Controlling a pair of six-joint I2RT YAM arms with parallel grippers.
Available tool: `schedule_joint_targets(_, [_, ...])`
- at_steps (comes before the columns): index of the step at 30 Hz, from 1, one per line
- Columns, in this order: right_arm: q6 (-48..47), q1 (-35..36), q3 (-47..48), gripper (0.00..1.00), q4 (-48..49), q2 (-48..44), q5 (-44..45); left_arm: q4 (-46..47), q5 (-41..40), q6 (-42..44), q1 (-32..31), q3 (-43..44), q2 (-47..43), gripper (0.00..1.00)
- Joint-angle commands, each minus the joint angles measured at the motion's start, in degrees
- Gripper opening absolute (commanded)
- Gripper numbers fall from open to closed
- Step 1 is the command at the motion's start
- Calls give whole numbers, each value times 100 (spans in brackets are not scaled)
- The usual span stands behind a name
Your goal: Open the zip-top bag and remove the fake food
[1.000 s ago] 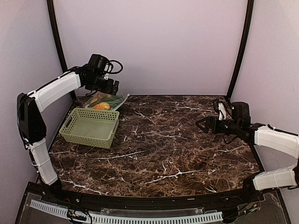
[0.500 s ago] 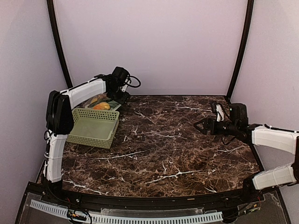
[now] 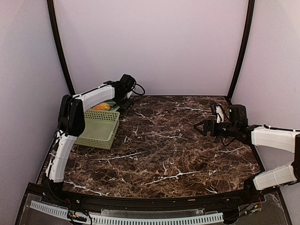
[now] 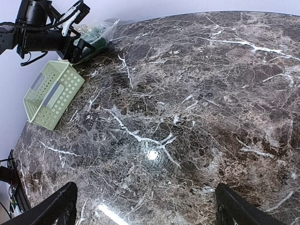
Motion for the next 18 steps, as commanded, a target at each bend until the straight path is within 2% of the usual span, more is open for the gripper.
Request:
schedule_joint_targets(1, [13, 45, -107, 99, 208, 64, -42, -204, -451, 185, -42, 379, 275, 94])
schedule_joint_targets(12, [27, 33, -215, 99, 357, 138, -92, -132, -1125, 491, -43, 1043, 916, 92])
schedule_joint_targets(18, [-4, 20, -147, 99, 400, 318, -111, 133, -1590, 807, -43, 1232, 1030, 82])
